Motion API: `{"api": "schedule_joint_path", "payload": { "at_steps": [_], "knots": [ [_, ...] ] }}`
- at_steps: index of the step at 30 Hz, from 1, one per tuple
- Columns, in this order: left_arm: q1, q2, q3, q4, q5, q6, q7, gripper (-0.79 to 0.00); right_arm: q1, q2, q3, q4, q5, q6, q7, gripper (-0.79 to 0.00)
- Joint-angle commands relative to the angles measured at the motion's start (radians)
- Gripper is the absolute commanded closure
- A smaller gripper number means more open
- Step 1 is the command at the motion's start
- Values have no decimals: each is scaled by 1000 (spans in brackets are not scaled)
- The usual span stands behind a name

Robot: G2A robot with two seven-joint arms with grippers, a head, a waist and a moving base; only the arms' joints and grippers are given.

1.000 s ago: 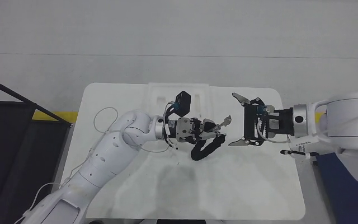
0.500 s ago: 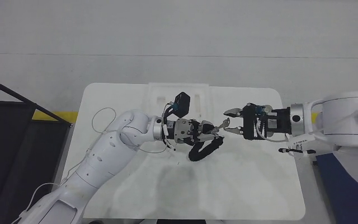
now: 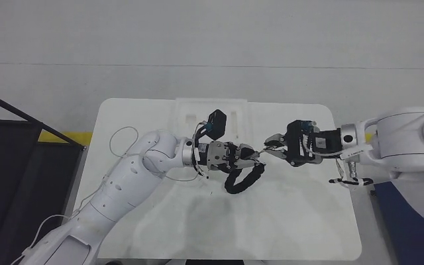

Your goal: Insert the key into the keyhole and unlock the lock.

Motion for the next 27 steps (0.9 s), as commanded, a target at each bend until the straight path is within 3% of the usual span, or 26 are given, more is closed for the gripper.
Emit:
{"api": "schedule_joint_path", "payload": {
  "at_steps": [1,12,24,25,26,27],
  "knots": [
    [-2,0,3,1,7,0,4,0,4,-1,-6,1,39,17,19,0],
    [-15,-2,15,6,53,0,43,0,5,-7,-21,46,236,188,80,0],
    [-12,-1,16,5,126,0,96,0,-69,-4,8,20,334,370,83,0],
    [-12,-1,17,4,131,0,100,0,-75,-4,11,15,346,373,87,-62],
    [-11,-1,18,4,135,0,104,0,-78,-3,16,11,349,375,92,-289],
    [-11,-2,18,5,137,0,109,0,-85,-3,23,9,360,378,82,-779]
  ]
}}
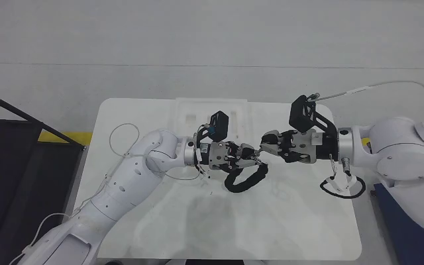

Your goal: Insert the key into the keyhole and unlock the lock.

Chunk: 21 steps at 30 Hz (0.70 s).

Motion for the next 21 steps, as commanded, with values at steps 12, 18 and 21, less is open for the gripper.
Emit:
{"api": "schedule_joint_path", "payload": {
  "at_steps": [12,18,21],
  "knots": [
    [25,8,-18,-9,3,0,84,0,-203,35,184,-10,-101,-58,-186,-785],
    [47,14,-36,-37,-8,0,135,0,-367,47,242,-50,-190,-66,-282,-785],
    [57,17,-41,-49,-5,0,151,0,-432,48,255,-76,-230,-57,-324,-785]
  ]
}}
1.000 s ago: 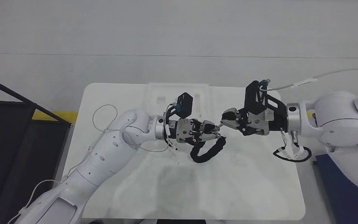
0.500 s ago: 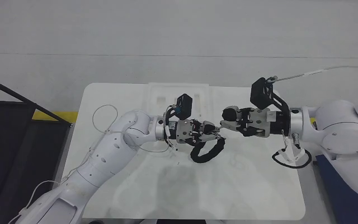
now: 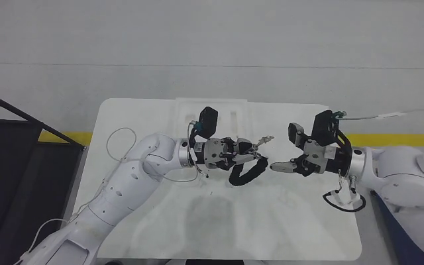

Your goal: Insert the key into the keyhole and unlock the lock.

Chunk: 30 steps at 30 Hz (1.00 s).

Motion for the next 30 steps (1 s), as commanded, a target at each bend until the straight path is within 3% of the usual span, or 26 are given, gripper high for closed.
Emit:
{"api": "schedule_joint_path", "payload": {
  "at_steps": [1,3,4,5,6,8,10,14,16,17,24,30],
  "knots": [
    [5,2,-2,-5,4,0,7,0,-38,-1,4,-15,-20,6,-26,-773],
    [9,3,-4,-9,5,0,14,0,-66,-2,8,-30,-47,12,-45,-585],
    [10,4,-5,-11,6,0,16,0,-78,-3,9,-36,-56,15,-55,-548],
    [11,4,-6,-12,7,0,19,0,-88,-4,9,-41,-66,19,-65,-379],
    [13,5,-6,-14,9,0,20,0,-98,-5,9,-45,-76,20,-73,-357],
    [17,6,-7,-19,8,0,27,0,-112,-8,6,-52,-93,22,-85,-243],
    [20,6,-5,-23,8,0,31,0,-119,-12,3,-59,-106,26,-93,-194],
    [24,7,-1,-28,8,0,35,0,-120,-21,-9,-63,-122,24,-105,-172],
    [25,7,2,-28,8,0,37,0,-117,-26,-15,-62,-127,25,-109,-114],
    [25,7,3,-28,6,0,40,0,-115,-28,-16,-62,-130,26,-112,-3],
    [28,9,-1,-17,12,0,57,0,-115,-37,-19,-53,-142,28,-78,0],
    [65,28,-66,-5,89,0,53,0,-130,-33,16,-43,-134,21,24,0]
  ]
}}
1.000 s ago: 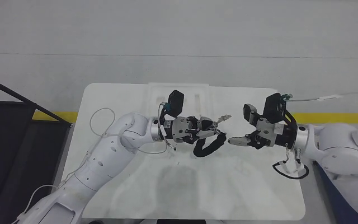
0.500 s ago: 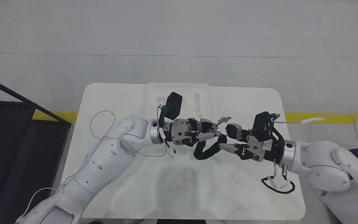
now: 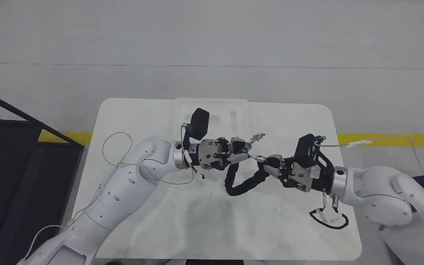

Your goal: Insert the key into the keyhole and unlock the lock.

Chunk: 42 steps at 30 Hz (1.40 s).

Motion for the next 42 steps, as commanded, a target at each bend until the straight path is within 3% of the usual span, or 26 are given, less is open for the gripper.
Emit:
{"api": "schedule_joint_path", "payload": {
  "at_steps": [1,7,15,27,29,31,32,33,39,41,42],
  "knots": [
    [19,11,-30,-2,47,0,-29,0,-2,2,9,3,-3,-4,50,0],
    [98,54,-115,-63,184,18,-205,0,19,1,-4,17,-26,-12,175,0],
    [194,95,-186,-164,343,131,-431,0,101,-33,-115,74,-73,51,198,0],
    [192,97,-144,-140,427,128,-481,0,194,-96,-299,189,-51,106,240,0],
    [182,96,-133,-130,440,122,-488,-108,207,-107,-324,206,-54,107,237,-65],
    [174,94,-125,-119,440,121,-483,-302,220,-118,-346,223,-53,110,230,-169],
    [170,93,-121,-114,440,119,-481,-496,224,-124,-356,232,-43,111,223,-237],
    [166,92,-117,-109,439,117,-478,-782,228,-129,-366,241,-31,111,220,-256],
    [146,86,-108,-86,371,105,-420,-785,261,-153,-396,282,7,94,214,-385],
    [140,84,-113,-91,343,101,-393,-785,265,-158,-389,281,31,74,184,-600],
    [137,84,-120,-94,324,99,-374,-785,268,-159,-381,278,41,51,167,-751]
  ]
}}
